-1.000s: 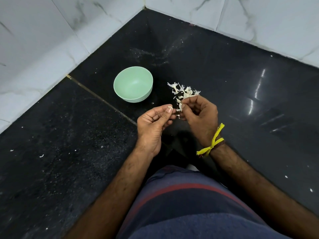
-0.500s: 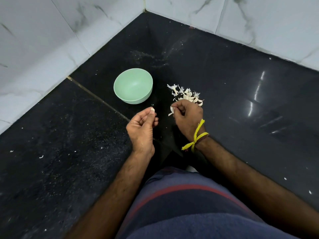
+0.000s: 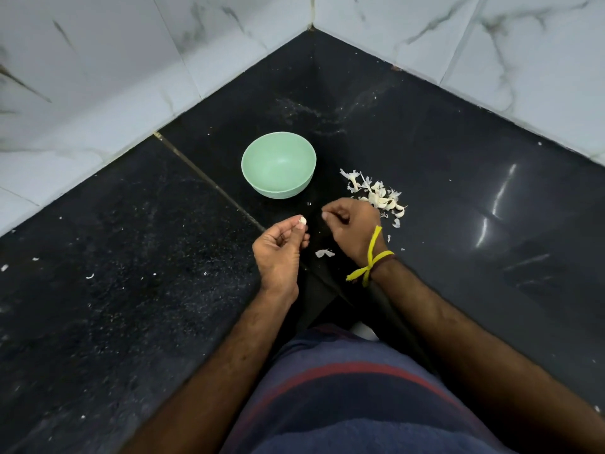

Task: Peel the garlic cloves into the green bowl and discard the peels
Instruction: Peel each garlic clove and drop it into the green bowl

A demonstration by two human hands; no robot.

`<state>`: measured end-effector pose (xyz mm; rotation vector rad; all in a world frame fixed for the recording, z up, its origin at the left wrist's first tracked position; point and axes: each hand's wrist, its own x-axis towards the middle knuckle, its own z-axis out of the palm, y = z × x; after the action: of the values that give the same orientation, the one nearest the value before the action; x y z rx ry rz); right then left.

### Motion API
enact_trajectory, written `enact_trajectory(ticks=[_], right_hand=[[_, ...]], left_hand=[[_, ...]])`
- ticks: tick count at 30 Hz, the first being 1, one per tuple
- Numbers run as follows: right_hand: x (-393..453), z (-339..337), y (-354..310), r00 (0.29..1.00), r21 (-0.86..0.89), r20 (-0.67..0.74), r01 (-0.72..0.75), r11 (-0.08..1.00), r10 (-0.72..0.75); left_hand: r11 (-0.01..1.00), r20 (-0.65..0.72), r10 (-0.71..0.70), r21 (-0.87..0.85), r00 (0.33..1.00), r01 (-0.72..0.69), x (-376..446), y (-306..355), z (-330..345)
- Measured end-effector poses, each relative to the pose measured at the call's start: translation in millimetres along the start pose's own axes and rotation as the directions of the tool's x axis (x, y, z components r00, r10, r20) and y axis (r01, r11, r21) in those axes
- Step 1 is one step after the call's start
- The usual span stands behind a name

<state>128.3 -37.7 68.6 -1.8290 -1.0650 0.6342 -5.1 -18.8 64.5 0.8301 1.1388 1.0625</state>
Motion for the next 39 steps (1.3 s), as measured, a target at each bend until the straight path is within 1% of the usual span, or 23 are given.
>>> enact_trajectory(ticks=[2, 3, 5, 10, 12, 14, 16, 18, 22, 25, 26, 28, 30, 33, 36, 39], right_hand=[[-1.4, -1.1, -6.7, 0.994, 0.231, 0.1, -0.06, 0.971, 0.038], [-2.3, -0.8, -8.4, 0.989, 0.296, 0.138, -0.085, 0.951, 0.046], [-3.0, 0.6, -10.0, 0.987, 0.317, 0.156, -0.089, 0.944, 0.04], [-0.4, -3.4, -14.1, 0.988, 0.349, 0.136, -0.118, 0.93, 0.075], [3.6, -3.7, -15.7, 0.991, 0.313, 0.1, -0.118, 0.942, 0.09], [13.5, -2.8, -20.2, 0.995, 0.255, 0.063, -0.091, 0.963, 0.078], [30.1, 0.0, -29.2, 0.998, 0.199, 0.045, -0.045, 0.979, 0.037], [49.5, 5.2, -43.5, 0.999, 0.153, 0.038, -0.001, 0.988, -0.005], [87.6, 24.2, -68.1, 0.996, 0.015, 0.032, 0.079, 0.997, -0.079], [110.2, 40.2, -72.5, 0.989, -0.154, 0.131, 0.093, 0.984, -0.074], [114.7, 43.3, -72.0, 0.988, -0.188, 0.144, 0.087, 0.978, -0.061], [119.8, 43.4, -68.4, 0.992, -0.192, 0.106, 0.085, 0.978, -0.065], [118.4, 34.9, -63.3, 0.997, -0.137, 0.036, 0.08, 0.987, -0.075], [106.5, 8.5, -49.5, 0.998, -0.054, -0.047, 0.042, 0.998, -0.045], [82.1, -21.4, -24.2, 0.99, -0.025, -0.138, -0.043, 0.999, 0.04], [55.3, -53.7, 9.3, 0.947, -0.003, -0.28, -0.167, 0.986, 0.16]], left_hand=[[0.999, 0.036, 0.033, 0.012, 0.999, -0.034, 0.1, -1.0, 2.5], [0.998, 0.062, 0.056, 0.015, 0.996, -0.057, -0.2, -1.2, 4.3], [0.995, 0.111, 0.102, 0.013, 0.989, -0.104, 0.8, -1.5, 7.4], [0.98, 0.18, 0.177, 0.06, 0.968, -0.191, 8.1, -3.3, 7.1], [0.971, 0.144, 0.193, 0.115, 0.971, -0.21, 12.5, -6.2, 4.3], [0.938, 0.094, 0.232, 0.244, 0.968, -0.248, 23.5, -15.9, -3.4], [0.847, 0.109, 0.301, 0.426, 0.947, -0.318, 37.3, -28.1, -14.9], [0.749, 0.158, 0.346, 0.548, 0.925, -0.373, 47.0, -37.4, -23.1], [0.616, 0.233, 0.459, 0.611, 0.857, -0.497, 52.4, -44.7, -23.3], [0.579, 0.265, 0.484, 0.618, 0.834, -0.532, 53.6, -47.0, -23.9], [0.568, 0.271, 0.491, 0.622, 0.828, -0.54, 54.5, -47.9, -24.2], [0.551, 0.281, 0.501, 0.626, 0.818, -0.552, 56.2, -48.5, -23.4], [0.541, 0.291, 0.499, 0.631, 0.817, -0.555, 55.6, -48.9, -22.4], [0.519, 0.313, 0.472, 0.657, 0.825, -0.546, 55.7, -50.0, -22.1], [0.47, 0.316, 0.454, 0.709, 0.833, -0.525, 56.0, -51.6, -22.8], [0.43, 0.334, 0.448, 0.733, 0.829, -0.528, 54.6, -51.4, -21.5]])
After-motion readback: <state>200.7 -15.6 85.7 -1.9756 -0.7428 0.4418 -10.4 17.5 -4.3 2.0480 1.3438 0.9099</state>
